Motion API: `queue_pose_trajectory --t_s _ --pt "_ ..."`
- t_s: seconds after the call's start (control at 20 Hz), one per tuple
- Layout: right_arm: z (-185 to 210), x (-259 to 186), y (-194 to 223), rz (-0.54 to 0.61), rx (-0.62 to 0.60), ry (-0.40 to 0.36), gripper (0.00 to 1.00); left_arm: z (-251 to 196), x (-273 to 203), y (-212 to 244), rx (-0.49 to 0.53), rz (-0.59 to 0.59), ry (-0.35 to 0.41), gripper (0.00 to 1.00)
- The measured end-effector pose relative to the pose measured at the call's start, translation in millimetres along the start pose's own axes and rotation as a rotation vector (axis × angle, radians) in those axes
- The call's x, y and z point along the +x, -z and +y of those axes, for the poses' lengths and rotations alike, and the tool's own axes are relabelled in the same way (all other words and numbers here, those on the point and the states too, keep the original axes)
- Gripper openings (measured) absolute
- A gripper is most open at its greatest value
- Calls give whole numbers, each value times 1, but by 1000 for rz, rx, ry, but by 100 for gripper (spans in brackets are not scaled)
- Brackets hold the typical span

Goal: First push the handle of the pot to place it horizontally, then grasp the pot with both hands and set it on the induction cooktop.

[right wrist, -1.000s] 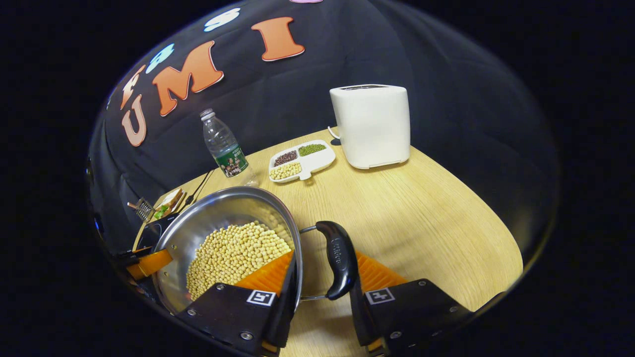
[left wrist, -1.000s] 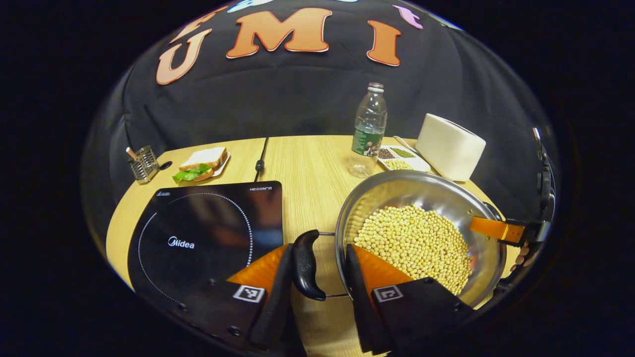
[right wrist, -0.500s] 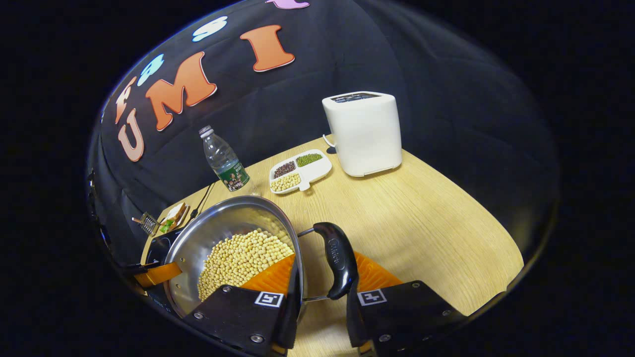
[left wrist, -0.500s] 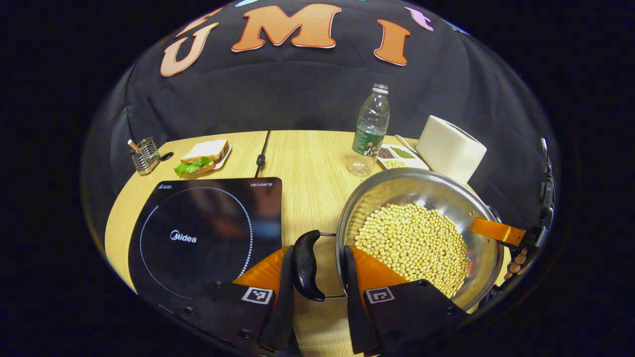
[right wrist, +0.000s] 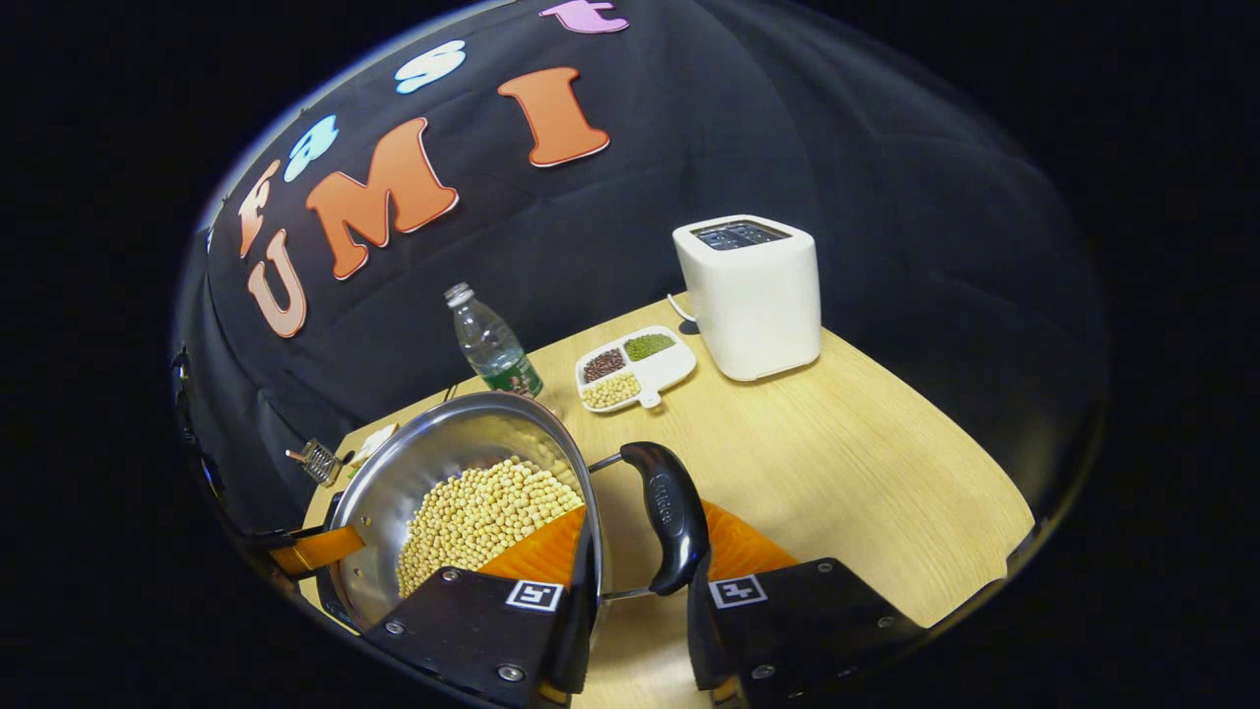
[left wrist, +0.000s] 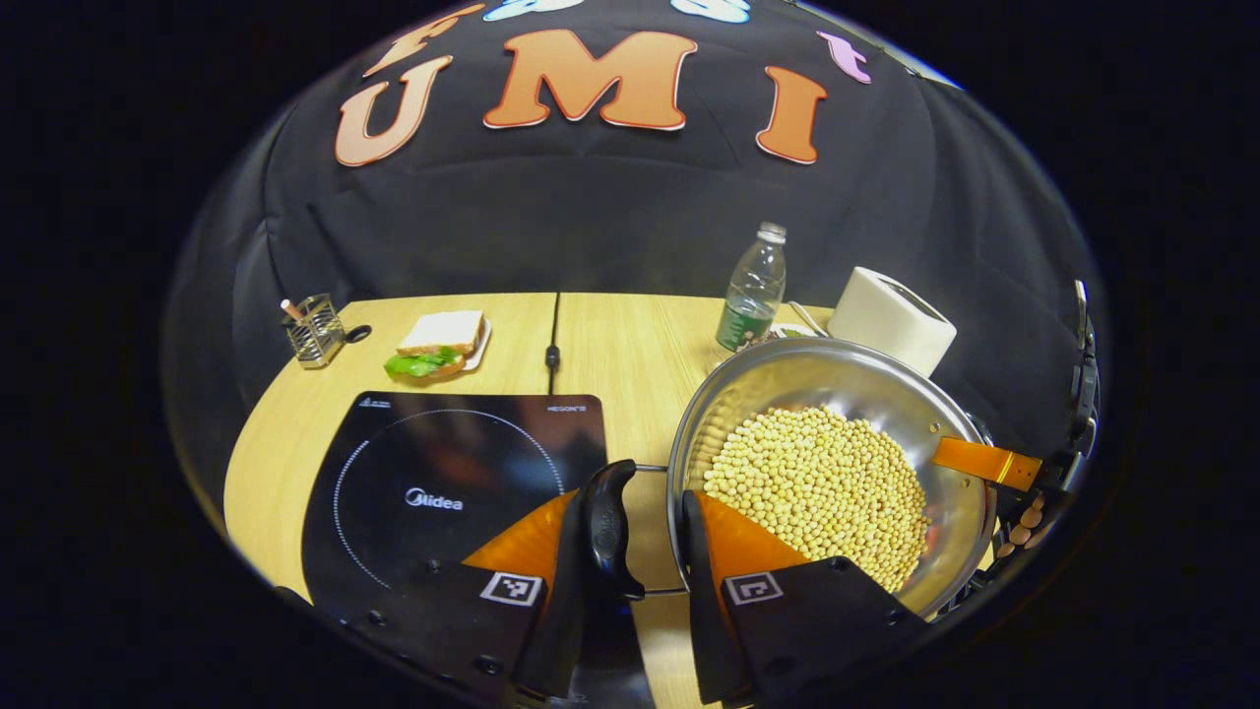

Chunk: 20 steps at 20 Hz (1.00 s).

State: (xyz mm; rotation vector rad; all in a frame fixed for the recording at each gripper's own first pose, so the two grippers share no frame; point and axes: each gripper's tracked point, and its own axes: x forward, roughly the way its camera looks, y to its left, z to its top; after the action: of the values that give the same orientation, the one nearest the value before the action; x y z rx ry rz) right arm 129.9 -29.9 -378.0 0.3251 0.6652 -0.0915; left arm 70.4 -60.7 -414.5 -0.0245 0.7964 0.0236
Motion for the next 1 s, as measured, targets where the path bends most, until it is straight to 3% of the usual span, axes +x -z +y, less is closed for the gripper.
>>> queue_pose_trajectory --t_s 0.5,0.7,1.0 --pt "88 -19 -11 -23 -41 -79 39 80 -57 -32 -45 -51 -59 51" --pt "125 -21 -3 -11 -53 -113 39 110 -76 -36 -65 -54 -91 55" --pt "173 -18 15 22 -58 -164 39 168 -88 -28 -93 -45 -139 53"
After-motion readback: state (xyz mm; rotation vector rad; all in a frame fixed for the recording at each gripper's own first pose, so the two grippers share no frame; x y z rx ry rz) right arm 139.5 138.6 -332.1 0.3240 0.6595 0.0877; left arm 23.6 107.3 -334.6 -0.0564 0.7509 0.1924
